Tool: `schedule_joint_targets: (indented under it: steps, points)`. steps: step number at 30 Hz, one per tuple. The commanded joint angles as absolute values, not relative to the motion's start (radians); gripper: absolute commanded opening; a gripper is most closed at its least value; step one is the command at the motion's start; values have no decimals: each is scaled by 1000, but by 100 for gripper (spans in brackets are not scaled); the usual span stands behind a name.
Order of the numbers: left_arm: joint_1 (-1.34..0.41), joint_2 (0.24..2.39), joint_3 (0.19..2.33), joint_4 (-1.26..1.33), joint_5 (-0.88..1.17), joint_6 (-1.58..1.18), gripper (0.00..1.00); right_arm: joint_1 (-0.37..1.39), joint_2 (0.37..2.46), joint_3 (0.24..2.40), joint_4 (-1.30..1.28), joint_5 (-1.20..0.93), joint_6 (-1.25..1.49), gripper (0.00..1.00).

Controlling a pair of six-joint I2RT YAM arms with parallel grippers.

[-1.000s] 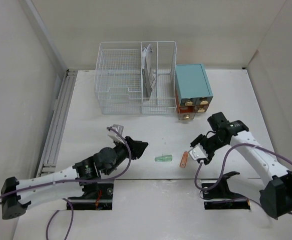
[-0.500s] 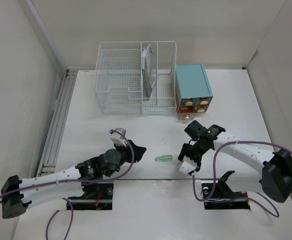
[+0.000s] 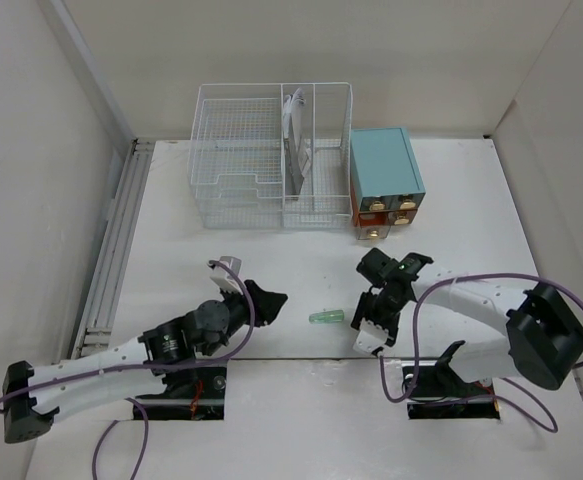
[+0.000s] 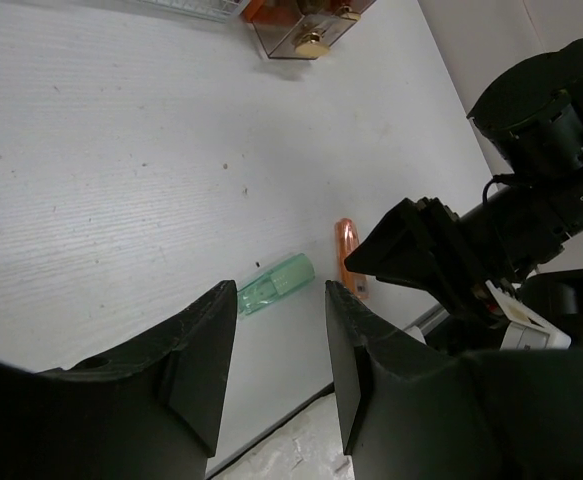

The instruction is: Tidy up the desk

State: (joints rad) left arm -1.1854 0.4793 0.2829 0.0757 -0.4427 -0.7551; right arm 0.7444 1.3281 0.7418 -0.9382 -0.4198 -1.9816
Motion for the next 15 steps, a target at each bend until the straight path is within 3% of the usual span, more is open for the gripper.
schedule_joint_targets:
  steps: [1, 15]
  points:
    - [-1192, 453, 285, 58, -451, -756, 38, 773, 1327, 739, -923, -403, -2169, 59]
    - [-1192, 385, 285, -14, -460, -756, 38, 899, 1410, 779, -923, -310, -2097, 54]
